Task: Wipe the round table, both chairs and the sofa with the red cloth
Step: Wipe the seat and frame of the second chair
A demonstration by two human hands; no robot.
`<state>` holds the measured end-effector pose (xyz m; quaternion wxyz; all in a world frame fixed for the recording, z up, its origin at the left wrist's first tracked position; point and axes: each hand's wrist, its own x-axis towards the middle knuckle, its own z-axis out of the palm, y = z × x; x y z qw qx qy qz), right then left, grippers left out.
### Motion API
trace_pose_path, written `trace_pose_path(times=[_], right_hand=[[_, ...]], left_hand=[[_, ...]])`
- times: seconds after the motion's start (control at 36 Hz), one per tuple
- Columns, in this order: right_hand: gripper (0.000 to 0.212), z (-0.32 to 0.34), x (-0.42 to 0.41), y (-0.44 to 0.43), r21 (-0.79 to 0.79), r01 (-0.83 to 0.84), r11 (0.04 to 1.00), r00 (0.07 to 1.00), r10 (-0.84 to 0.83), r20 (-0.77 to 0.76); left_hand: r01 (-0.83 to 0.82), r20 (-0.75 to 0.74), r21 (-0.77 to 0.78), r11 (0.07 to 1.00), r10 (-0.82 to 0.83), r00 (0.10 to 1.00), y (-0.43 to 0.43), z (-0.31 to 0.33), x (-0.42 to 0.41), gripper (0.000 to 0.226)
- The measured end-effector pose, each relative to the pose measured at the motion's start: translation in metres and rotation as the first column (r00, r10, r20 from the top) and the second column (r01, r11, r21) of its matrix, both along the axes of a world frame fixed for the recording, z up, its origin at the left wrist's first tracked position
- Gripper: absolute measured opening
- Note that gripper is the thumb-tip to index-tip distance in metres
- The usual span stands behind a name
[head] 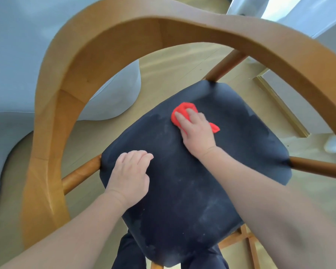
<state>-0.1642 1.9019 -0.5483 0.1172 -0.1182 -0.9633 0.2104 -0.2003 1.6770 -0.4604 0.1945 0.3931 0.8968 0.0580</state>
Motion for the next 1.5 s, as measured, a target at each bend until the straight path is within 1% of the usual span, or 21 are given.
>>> trace_pose_path(times=[0.06, 0.11, 0.17, 0.25, 0.36, 0.42, 0.5, 0.58, 0.64, 0.72, 0.78, 0.86, 0.97, 1.17, 1.25, 1.36, 1.42, 1.5], right_hand=[[0.034, 0.000, 0.000, -0.017, -0.007, -0.117, 0.993, 0.993, 0.117, -0.016], [0.040, 0.001, -0.001, -0.027, -0.009, -0.184, 0.983, 0.982, 0.184, -0.033], [0.042, 0.001, -0.005, -0.032, 0.005, -0.200, 0.980, 0.980, 0.200, -0.019], [0.039, 0.000, -0.018, -0.039, 0.045, -0.220, 0.975, 0.975, 0.219, 0.025], [0.026, -0.001, -0.044, -0.049, 0.047, -0.238, 0.970, 0.970, 0.236, 0.055], [0.020, -0.001, -0.053, -0.049, 0.058, -0.276, 0.960, 0.960, 0.272, 0.059], [0.023, -0.003, -0.061, -0.041, 0.089, -0.357, 0.930, 0.934, 0.354, 0.053], [0.028, -0.003, -0.067, -0.031, 0.117, -0.416, 0.902, 0.909, 0.411, 0.065], [0.023, -0.003, -0.068, -0.026, 0.112, -0.444, 0.889, 0.896, 0.440, 0.061], [0.015, -0.005, -0.068, -0.018, 0.103, -0.453, 0.886, 0.891, 0.448, 0.064], [0.019, -0.006, -0.068, -0.008, 0.105, -0.421, 0.901, 0.907, 0.415, 0.077], [0.025, -0.007, -0.071, 0.015, 0.133, -0.316, 0.939, 0.949, 0.313, 0.039], [0.016, -0.006, -0.068, 0.058, 0.182, -0.186, 0.966, 0.980, 0.195, -0.030], [0.014, -0.008, -0.017, 0.117, 0.212, 0.027, 0.977, 0.998, -0.013, -0.067], [0.014, -0.009, 0.000, 0.126, 0.174, 0.155, 0.972, 0.987, -0.146, -0.062], [0.023, -0.004, 0.000, 0.108, 0.064, 0.305, 0.950, 0.952, -0.305, -0.015], [0.027, -0.003, -0.003, 0.097, 0.020, 0.336, 0.942, 0.942, -0.336, 0.009], [0.032, -0.002, -0.002, 0.085, -0.022, 0.315, 0.949, 0.949, -0.314, 0.036]], left_hand=[[-0.012, -0.014, 0.019, 1.000, 0.013, 1.000, 0.001, 0.002, -0.002, 0.044], [-0.038, -0.033, 0.032, 0.999, 0.039, 0.999, 0.001, 0.005, -0.004, 0.043], [-0.073, -0.045, 0.026, 0.997, 0.074, 0.996, -0.001, 0.006, -0.007, 0.042], [-0.107, -0.048, 0.012, 0.994, 0.108, 0.993, -0.005, 0.007, -0.009, 0.042], [-0.111, -0.047, -0.005, 0.994, 0.110, 0.993, -0.010, 0.007, -0.011, 0.040], [-0.121, -0.034, -0.026, 0.992, 0.120, 0.992, -0.012, 0.006, -0.012, 0.041], [-0.116, -0.058, -0.024, 0.993, 0.115, 0.992, -0.015, 0.004, -0.011, 0.040], [-0.104, -0.064, -0.025, 0.994, 0.102, 0.993, -0.015, 0.003, -0.011, 0.044], [-0.097, -0.059, -0.026, 0.995, 0.095, 0.994, -0.015, 0.003, -0.011, 0.046], [-0.093, -0.068, -0.013, 0.996, 0.092, 0.993, -0.014, 0.003, -0.010, 0.043], [-0.085, -0.071, -0.009, 0.996, 0.084, 0.994, -0.013, 0.003, -0.011, 0.043], [-0.087, -0.069, -0.019, 0.996, 0.086, 0.994, -0.011, 0.003, -0.015, 0.042], [-0.081, -0.065, -0.032, 0.996, 0.079, 0.995, -0.009, 0.005, -0.016, 0.040], [-0.070, -0.065, 0.003, 0.998, 0.070, 0.995, -0.008, 0.005, -0.011, 0.040], [-0.051, -0.060, 0.014, 0.999, 0.052, 0.997, -0.007, 0.005, -0.008, 0.043], [-0.053, -0.031, 0.002, 0.999, 0.054, 0.998, -0.008, 0.002, -0.007, 0.041], [-0.064, -0.013, -0.013, 0.998, 0.064, 0.998, -0.008, 0.003, -0.006, 0.042], [-0.071, 0.007, -0.019, 0.997, 0.071, 0.997, -0.008, 0.006, -0.004, 0.042]])
